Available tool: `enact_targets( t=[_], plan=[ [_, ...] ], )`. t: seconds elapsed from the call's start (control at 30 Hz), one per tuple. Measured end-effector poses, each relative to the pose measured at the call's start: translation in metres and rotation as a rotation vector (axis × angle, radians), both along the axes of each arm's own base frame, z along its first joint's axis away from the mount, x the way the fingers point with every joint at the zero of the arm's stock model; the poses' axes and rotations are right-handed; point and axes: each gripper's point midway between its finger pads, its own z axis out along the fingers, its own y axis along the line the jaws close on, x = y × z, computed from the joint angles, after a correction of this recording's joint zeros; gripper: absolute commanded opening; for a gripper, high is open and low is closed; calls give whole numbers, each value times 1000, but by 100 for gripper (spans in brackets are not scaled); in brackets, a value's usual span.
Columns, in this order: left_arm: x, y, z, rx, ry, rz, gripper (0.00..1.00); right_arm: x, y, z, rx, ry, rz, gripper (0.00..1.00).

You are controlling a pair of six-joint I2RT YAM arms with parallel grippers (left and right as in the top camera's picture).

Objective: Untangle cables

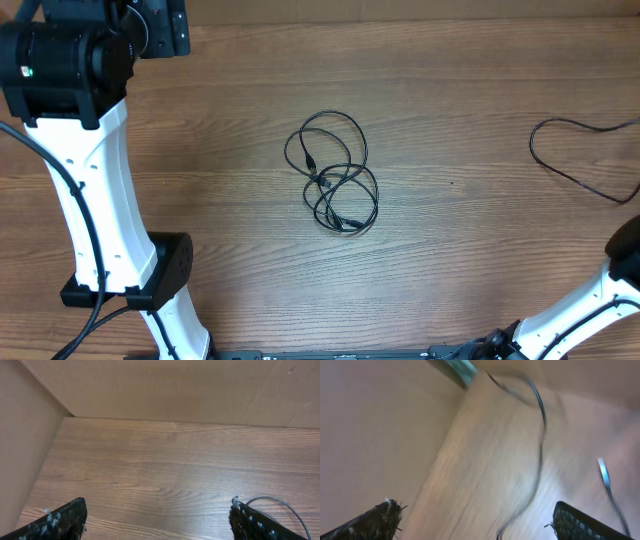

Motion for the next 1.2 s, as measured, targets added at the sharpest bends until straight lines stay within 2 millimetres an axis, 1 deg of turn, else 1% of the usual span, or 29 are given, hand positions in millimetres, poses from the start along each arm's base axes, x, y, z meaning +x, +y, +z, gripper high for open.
enact_targets(
  t=[0.03,0.07,0.1,0.23,0.43,0.6,0.7,0.83,0.87,0.9,0.93,0.97,1.0,1.03,1.1,1.2],
  plan=[
    [0,0,-1,1,3,0,91,-14,8,-16,79,65,-54,96],
    [1,0,-1,1,5,-1,91,-16,9,-20,94,80,-65,96],
    [1,0,-2,3,7,-2,91,-22,11,-29,126,114,-94,96],
    [2,0,-3,6,9,-5,91,-50,14,-74,231,270,-249,96],
    [0,0,-4,7,17,-5,91,-66,17,-114,300,357,-372,97],
    [-2,0,-6,8,29,-5,92,-92,37,-165,419,487,-483,97],
    [-2,0,-6,8,30,-5,92,-105,49,-196,465,547,-520,97],
    [-2,0,-7,8,30,-5,91,-116,59,-226,494,591,-538,97],
    [-2,0,-7,8,31,-5,92,-119,61,-235,500,600,-539,95],
    [-2,0,-7,8,32,-5,92,-122,64,-242,504,606,-542,81],
    [-2,0,-7,8,33,-5,92,-124,66,-251,505,613,-537,57],
    [-2,0,-7,8,33,-5,92,-127,69,-256,513,619,-548,13],
    [-2,0,-7,8,33,-5,92,-130,71,-263,514,625,-548,4],
    [-2,0,-7,8,33,-5,91,-128,71,-268,519,610,-546,4],
    [-2,0,-7,8,32,-5,92,-122,69,-269,519,572,-544,4],
    [-2,0,-7,8,33,-5,92,-103,66,-269,536,487,-504,4]
  ],
)
